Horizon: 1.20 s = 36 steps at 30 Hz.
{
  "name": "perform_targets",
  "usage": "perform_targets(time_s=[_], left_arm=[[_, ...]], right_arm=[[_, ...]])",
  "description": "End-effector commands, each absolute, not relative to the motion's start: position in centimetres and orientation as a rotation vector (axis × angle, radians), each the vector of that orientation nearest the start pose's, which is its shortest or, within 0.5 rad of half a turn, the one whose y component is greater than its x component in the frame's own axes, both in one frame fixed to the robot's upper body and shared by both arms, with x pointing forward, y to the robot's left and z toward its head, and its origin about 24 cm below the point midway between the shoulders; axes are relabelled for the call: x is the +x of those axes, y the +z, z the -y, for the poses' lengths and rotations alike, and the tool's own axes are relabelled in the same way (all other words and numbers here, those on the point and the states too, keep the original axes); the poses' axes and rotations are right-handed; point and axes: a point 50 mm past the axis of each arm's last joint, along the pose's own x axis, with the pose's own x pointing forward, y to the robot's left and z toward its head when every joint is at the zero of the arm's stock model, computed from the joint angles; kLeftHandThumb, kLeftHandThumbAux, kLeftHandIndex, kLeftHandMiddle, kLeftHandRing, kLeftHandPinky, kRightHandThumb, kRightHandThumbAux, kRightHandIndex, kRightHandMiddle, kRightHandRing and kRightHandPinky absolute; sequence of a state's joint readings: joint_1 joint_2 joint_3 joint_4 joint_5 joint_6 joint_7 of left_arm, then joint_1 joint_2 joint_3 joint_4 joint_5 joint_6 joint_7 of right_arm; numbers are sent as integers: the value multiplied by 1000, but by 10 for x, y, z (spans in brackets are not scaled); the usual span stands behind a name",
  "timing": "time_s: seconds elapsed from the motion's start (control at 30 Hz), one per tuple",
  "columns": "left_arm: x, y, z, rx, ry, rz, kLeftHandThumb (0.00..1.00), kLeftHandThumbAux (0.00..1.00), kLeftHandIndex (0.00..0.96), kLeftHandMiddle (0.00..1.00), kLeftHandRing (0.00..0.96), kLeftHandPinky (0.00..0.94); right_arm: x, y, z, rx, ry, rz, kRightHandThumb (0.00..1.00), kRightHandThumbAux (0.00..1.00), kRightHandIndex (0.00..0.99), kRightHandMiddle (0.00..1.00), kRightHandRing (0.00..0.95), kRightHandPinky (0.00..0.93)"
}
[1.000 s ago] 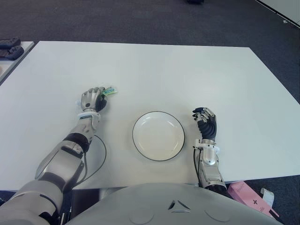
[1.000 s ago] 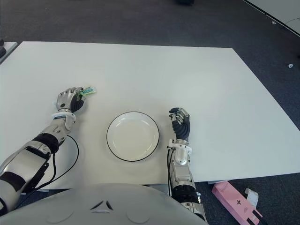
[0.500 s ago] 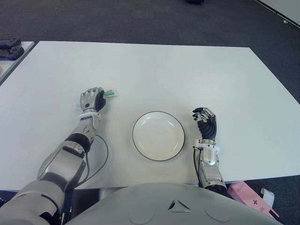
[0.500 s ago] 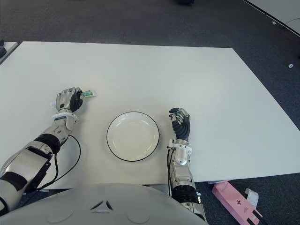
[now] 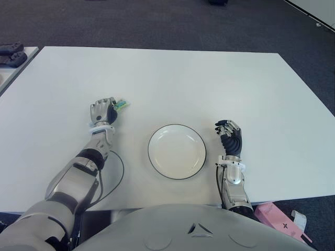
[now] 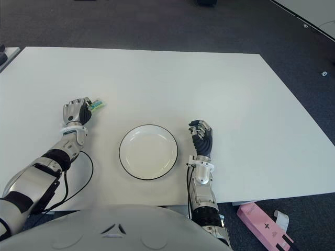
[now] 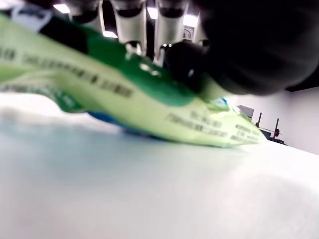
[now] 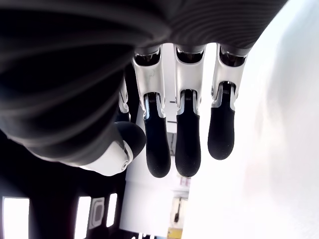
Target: Put the toothpaste on the table into the plate.
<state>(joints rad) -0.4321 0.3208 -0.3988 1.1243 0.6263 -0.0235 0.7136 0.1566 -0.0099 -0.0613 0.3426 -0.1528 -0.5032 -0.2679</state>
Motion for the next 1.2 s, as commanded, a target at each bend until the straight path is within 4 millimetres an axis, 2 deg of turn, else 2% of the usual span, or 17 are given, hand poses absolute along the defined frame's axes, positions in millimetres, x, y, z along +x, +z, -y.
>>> perform_targets(time_s=[0.03,0.6,0.7,0.77,0.87,0.9,1.0,1.03,1.17,1.2], left_arm=[[238,-86,-214,1302,81,-398,842,665,414,583,786,813],[246,-80,-214,1285,86,-394,842,666,415,588,795,805],[249,-77,-217,1296,72,-380,840,667,413,587,785,785],[252,-74,-220,1307,59,-375,836,668,405,575,736,711],[260,-64,-230,1334,21,-374,832,670,398,556,687,653],[264,-60,-234,1346,4,-374,782,681,408,554,635,604],[270,-48,-240,1364,-44,-368,728,692,417,534,561,535],[271,-45,-241,1367,-58,-367,554,590,396,505,516,495],[273,-37,-242,1379,-107,-374,384,488,345,449,454,453],[274,-35,-243,1384,-118,-378,368,478,337,440,445,447]], right_arm=[[191,-29,183,-161,-305,-19,714,733,427,489,507,511],[192,-29,183,-157,-308,-25,712,732,427,493,510,514],[192,-29,183,-158,-309,-29,712,732,427,494,509,514],[192,-29,183,-159,-309,-31,713,732,427,495,508,515],[192,-30,183,-161,-307,-31,713,732,427,495,507,515],[192,-30,183,-162,-307,-31,713,732,427,495,507,514],[192,-30,182,-161,-306,-29,713,732,427,494,507,510],[192,-29,182,-160,-306,-28,713,732,427,495,508,511],[192,-29,181,-155,-304,-26,713,732,426,497,510,510],[192,-29,181,-153,-304,-26,713,732,426,498,510,510]])
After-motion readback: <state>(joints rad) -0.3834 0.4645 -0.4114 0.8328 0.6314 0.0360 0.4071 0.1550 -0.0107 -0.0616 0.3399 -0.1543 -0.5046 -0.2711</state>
